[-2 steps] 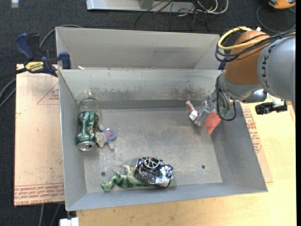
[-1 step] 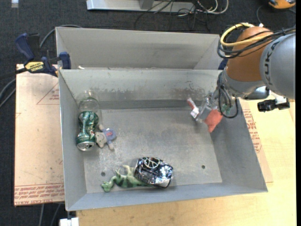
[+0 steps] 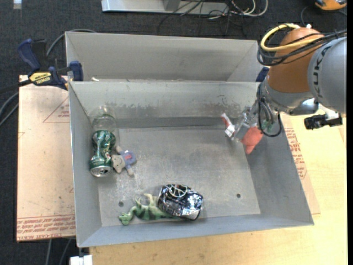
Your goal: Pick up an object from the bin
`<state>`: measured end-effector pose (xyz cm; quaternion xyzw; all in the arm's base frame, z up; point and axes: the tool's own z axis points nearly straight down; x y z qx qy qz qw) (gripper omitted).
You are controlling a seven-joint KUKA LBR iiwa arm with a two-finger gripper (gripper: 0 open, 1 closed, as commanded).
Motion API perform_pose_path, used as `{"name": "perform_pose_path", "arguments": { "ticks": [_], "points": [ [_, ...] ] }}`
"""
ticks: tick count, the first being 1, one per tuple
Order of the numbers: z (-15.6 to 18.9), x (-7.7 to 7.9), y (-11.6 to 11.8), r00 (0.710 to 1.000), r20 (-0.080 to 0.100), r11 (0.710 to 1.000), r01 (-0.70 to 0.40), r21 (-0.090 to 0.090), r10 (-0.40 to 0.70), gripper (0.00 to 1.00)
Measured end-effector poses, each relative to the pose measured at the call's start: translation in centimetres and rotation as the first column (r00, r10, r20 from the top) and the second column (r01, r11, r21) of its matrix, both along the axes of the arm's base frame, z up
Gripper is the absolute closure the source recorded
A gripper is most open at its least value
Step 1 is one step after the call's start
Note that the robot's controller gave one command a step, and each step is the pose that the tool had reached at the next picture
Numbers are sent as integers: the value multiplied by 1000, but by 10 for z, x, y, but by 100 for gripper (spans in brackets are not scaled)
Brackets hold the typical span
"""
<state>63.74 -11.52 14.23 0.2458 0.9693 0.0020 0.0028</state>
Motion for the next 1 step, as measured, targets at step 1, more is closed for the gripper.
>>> {"name": "perform_pose_path", "arguments": {
  "ticks": [1],
  "points": [
    [19,0,0,1000,0,1000,0,0,0,100]
  ]
}}
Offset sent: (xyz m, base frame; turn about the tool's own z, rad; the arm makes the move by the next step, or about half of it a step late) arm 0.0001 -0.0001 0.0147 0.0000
